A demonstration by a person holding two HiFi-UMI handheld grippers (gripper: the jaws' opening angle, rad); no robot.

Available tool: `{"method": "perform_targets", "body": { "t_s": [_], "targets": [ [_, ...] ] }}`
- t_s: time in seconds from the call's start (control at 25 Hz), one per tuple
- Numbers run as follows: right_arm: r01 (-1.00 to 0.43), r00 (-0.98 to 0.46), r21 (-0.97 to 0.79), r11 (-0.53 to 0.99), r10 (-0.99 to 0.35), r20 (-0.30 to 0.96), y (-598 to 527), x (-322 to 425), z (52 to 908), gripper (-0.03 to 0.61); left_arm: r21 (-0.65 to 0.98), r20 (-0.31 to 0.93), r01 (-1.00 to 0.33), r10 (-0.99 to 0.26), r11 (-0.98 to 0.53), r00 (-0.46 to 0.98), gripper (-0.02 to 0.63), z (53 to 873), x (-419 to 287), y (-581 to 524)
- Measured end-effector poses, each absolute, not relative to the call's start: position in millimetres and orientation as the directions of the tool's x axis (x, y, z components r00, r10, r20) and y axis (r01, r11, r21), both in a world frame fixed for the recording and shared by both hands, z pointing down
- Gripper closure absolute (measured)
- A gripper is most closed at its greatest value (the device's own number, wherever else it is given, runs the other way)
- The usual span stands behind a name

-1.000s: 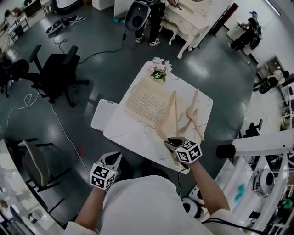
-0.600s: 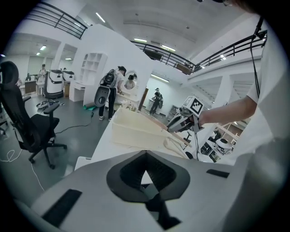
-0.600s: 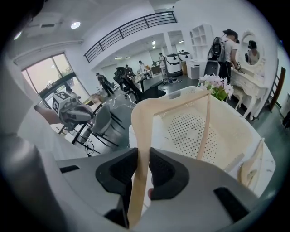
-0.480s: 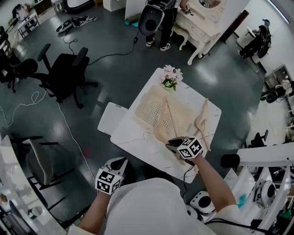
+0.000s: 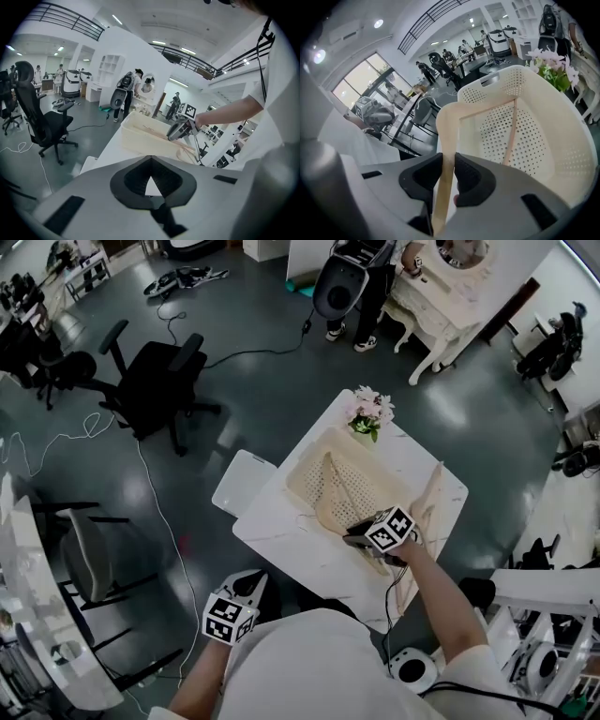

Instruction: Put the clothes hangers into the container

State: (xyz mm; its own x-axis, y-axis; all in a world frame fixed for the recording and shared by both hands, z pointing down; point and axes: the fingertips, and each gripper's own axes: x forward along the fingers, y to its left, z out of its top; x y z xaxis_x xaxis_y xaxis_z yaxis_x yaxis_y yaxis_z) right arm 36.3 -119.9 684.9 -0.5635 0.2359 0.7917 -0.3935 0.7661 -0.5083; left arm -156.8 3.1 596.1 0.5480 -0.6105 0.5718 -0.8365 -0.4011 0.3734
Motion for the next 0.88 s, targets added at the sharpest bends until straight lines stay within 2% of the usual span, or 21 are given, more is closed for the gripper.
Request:
{"method": "perform_targets", "body": {
  "t_s": [0.36,0.48,0.64,0.88],
  "targets": [
    [-0.367,-0.574,-0.572,0.733,0.305,0.76,-129.5,32.8,701.3,0.486,0.355,0.602,-0.87,-0.628,-0.342,0.493,0.606,595.6,-158.7,0.2],
    [-0.361,-0.58,-0.544,0.758,0.274,0.767,-129.3,30.0,698.1,0.477,0.357,0.6,-0.868,-0.628,-0.345,0.496,0.606,594.7,-153.8,-0.1],
    [-0.345,-0.58,-0.492,0.799,0.23,0.781,-127.9,28.5,690.8,0.416,0.359,0.593,-0.86,-0.623,-0.363,0.51,0.606,591.3,-147.3,-2.7],
    [-0.375,-0.591,-0.386,0.843,0.104,0.8,-129.7,38.8,671.1,0.405,0.352,0.59,-0.847,-0.608,-0.397,0.531,0.606,592.9,-140.7,-0.7]
  ]
}}
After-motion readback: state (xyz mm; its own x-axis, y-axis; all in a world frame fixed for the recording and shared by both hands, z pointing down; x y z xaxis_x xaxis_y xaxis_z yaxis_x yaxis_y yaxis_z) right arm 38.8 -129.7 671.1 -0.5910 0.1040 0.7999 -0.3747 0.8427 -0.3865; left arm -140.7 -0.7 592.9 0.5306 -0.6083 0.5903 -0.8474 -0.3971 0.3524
